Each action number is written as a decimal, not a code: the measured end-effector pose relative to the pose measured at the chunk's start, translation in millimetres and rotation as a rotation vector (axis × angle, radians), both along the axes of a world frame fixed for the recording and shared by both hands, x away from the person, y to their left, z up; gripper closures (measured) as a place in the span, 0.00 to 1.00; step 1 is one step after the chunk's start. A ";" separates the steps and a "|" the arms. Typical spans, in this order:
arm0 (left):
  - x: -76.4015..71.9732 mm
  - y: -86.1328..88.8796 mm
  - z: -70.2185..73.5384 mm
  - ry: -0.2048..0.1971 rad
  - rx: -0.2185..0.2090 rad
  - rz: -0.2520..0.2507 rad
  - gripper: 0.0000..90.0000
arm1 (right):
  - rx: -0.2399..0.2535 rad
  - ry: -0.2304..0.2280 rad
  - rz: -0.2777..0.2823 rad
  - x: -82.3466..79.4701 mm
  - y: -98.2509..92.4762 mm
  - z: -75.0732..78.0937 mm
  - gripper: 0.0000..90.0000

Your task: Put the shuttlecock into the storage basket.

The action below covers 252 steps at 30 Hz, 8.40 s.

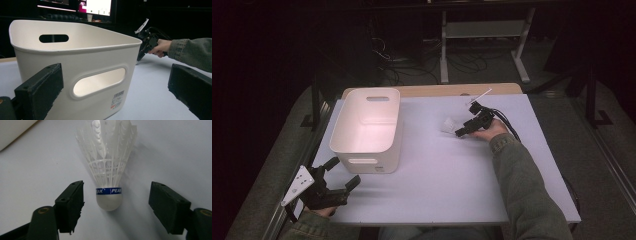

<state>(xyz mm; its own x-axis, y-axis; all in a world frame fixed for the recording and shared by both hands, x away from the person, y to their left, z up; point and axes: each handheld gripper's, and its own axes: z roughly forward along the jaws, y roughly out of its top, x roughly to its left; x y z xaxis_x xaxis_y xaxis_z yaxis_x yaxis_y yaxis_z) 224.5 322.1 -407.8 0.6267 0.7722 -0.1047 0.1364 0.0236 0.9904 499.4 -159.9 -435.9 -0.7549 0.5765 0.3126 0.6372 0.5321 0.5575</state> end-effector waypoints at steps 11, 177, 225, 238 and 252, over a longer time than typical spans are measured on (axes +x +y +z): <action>0.0 0.8 0.5 -0.006 0.005 0.002 0.00 | -0.018 -0.001 0.046 0.2 6.9 -2.6 0.44; 0.9 -0.1 -0.5 -0.008 0.008 -0.002 0.00 | 0.107 -0.228 0.356 -72.2 127.5 150.4 0.71; -0.1 -0.5 -0.3 -0.004 -0.006 -0.005 0.00 | 0.140 -0.203 0.457 -82.4 195.8 153.1 0.71; -1.1 0.3 -0.4 0.004 -0.008 0.000 0.00 | 0.148 -0.193 0.486 -81.4 215.8 145.7 0.71; -1.6 0.8 -0.1 0.008 -0.003 0.001 0.00 | 0.134 -0.173 0.498 -79.2 227.6 132.9 0.71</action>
